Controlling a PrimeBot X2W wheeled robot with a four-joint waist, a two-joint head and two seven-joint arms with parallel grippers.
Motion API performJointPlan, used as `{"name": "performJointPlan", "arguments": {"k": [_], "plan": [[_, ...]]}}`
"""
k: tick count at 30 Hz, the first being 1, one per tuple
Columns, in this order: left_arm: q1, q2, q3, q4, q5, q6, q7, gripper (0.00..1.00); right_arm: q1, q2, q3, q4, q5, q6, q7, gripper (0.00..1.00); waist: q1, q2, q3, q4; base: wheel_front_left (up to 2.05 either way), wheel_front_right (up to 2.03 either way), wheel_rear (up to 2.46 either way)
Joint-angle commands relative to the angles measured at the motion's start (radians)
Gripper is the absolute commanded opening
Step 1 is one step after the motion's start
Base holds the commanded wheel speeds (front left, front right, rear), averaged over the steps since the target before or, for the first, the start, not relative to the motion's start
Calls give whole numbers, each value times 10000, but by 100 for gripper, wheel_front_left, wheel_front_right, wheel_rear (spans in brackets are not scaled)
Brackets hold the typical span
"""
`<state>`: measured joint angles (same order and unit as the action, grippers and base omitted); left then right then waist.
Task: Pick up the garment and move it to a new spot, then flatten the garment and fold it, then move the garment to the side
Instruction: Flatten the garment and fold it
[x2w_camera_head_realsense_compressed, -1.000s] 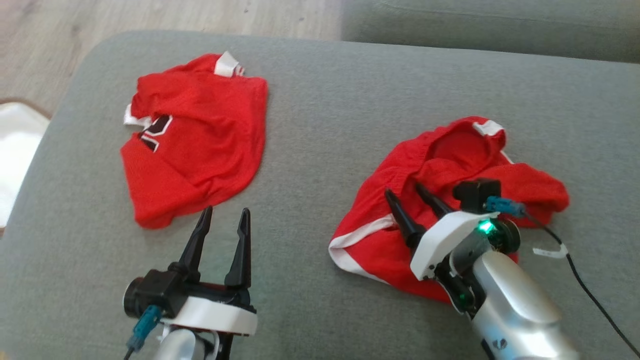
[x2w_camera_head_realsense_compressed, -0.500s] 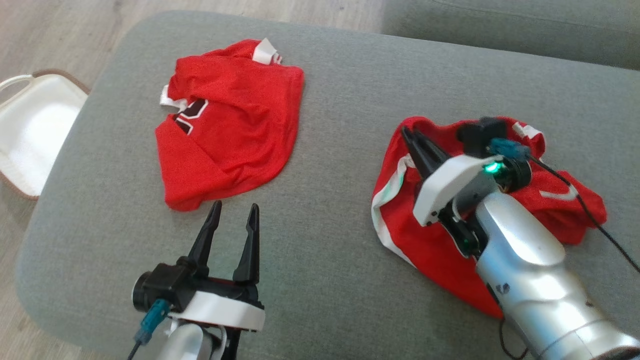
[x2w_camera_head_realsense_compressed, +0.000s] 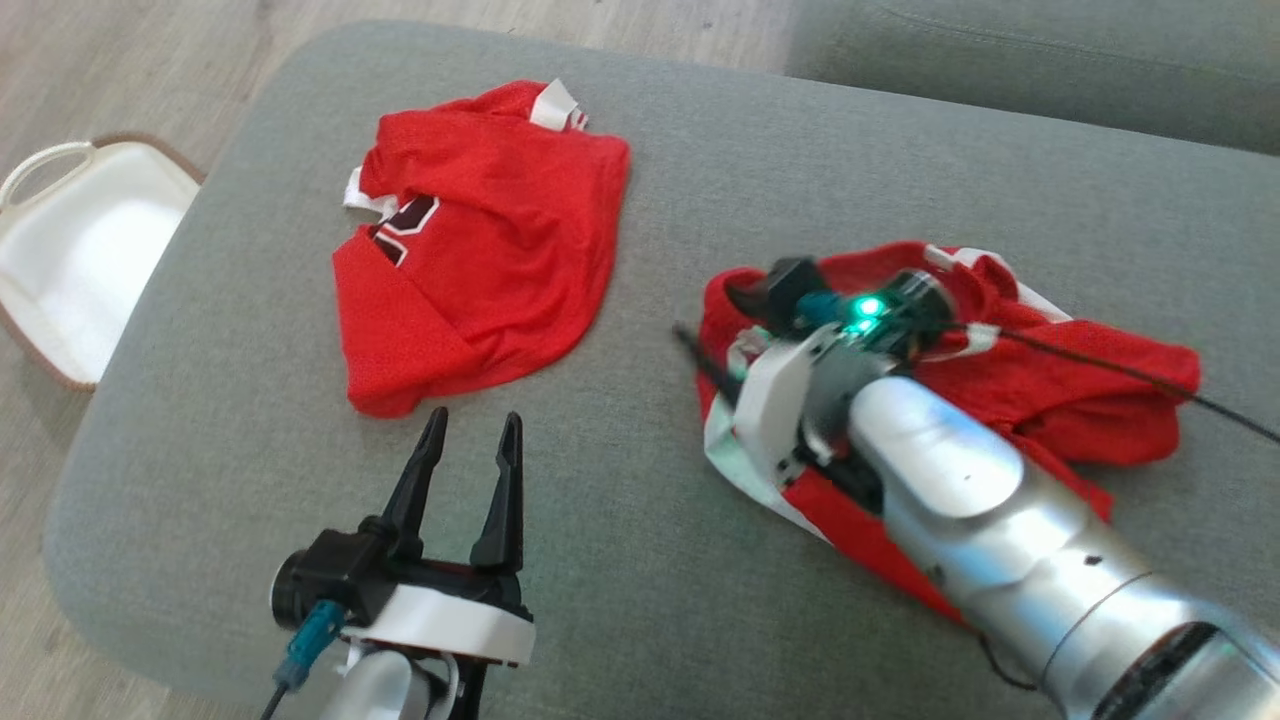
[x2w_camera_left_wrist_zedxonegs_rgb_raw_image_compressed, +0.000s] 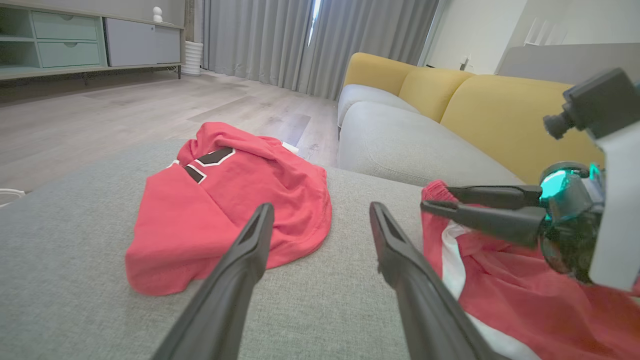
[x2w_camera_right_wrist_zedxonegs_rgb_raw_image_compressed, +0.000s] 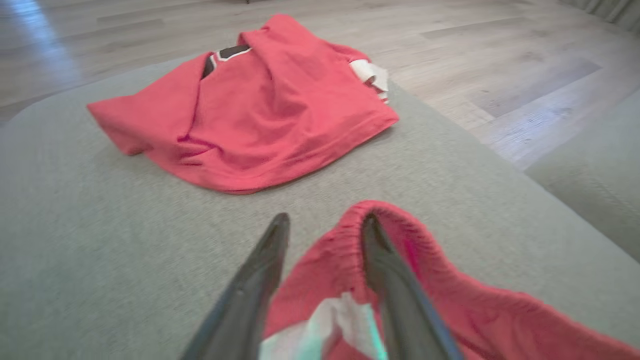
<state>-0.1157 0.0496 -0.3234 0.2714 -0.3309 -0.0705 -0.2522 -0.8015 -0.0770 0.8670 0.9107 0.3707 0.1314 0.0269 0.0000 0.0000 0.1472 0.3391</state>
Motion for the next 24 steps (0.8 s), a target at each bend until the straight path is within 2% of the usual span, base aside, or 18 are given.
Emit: {"name": "performJointPlan", "arguments": {"k": [1,2,3,9,13,17,24], "plan": [[-232,7,314,-269,-51,40,-95,100,-130,251,190,-293,220,-7,-62,100,0,0,-57,-110,0,0,0],[-184,7,452,-257,-57,64,-95,100,16,262,1037,-791,1013,-7,-79,100,0,0,-180,-429,0,0,0],[-171,7,507,-266,-35,58,-95,100,25,263,1245,-897,1201,-7,-103,100,0,0,-217,-567,0,0,0],[-142,7,973,-415,146,28,-95,100,40,265,1762,-958,1884,-7,-320,100,0,0,-529,-1483,0,0,0],[-89,7,1223,-541,266,-13,-95,100,68,195,1647,-714,2024,-7,-575,100,0,0,-780,-2053,0,0,0],[13,7,1484,-616,363,-76,-95,100,248,-172,1280,-599,2158,-7,-896,100,0,0,-1019,-2574,0,0,0],[210,7,1772,-745,448,-144,-95,100,873,-860,65,-712,2638,-7,-1406,100,0,0,-1297,-3312,0,0,0]]}}
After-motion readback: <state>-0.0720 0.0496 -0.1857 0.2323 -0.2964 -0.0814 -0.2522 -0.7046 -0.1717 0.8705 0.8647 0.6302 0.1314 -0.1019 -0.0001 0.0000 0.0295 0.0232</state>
